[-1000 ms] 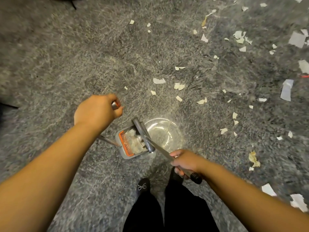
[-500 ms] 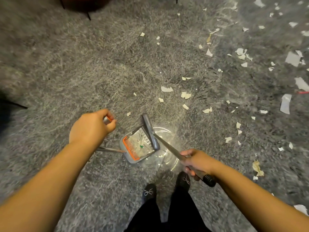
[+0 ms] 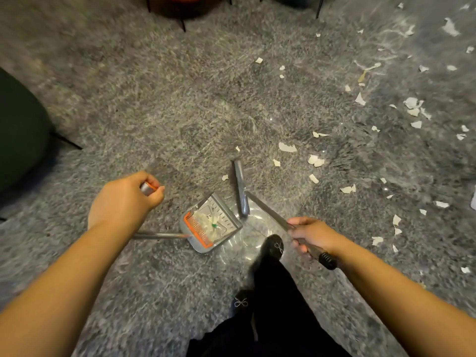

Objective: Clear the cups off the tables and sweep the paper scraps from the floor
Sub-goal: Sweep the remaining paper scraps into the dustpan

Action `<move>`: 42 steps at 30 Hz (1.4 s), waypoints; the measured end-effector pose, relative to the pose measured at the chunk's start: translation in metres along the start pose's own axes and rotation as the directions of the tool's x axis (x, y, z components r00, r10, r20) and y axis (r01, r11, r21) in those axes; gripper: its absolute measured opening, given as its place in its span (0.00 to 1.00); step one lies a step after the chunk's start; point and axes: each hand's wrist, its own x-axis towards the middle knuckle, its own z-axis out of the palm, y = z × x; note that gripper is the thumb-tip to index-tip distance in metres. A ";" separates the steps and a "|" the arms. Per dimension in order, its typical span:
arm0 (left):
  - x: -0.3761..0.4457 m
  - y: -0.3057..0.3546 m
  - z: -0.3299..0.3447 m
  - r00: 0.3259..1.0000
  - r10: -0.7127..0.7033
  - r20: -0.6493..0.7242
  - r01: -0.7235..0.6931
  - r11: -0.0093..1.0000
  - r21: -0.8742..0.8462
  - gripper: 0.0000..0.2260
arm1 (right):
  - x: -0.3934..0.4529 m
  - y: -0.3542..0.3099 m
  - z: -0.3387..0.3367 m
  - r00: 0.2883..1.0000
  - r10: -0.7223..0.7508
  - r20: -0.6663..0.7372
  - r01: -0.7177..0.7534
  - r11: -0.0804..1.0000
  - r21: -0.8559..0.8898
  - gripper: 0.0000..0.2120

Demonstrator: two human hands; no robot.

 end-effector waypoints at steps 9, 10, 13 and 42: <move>0.022 0.004 -0.003 0.994 -0.107 0.002 0.107 0.992 0.062 0.06 | 0.085 -0.075 0.020 0.992 0.032 0.125 -0.014 0.989 -0.145 0.14; 0.028 0.006 -0.004 0.993 -0.121 0.005 0.120 0.991 0.060 0.06 | 0.094 -0.083 0.020 0.989 0.036 0.144 -0.013 0.987 -0.158 0.13; 0.045 0.014 -0.003 0.983 -0.183 0.013 0.183 0.983 0.002 0.04 | 0.116 -0.108 0.022 0.975 0.057 0.215 -0.011 0.977 -0.211 0.10; 0.155 0.096 0.016 0.990 0.032 0.134 -0.044 0.995 0.089 0.05 | 0.081 -0.092 -0.100 0.963 0.179 -0.200 -0.222 0.950 -0.219 0.14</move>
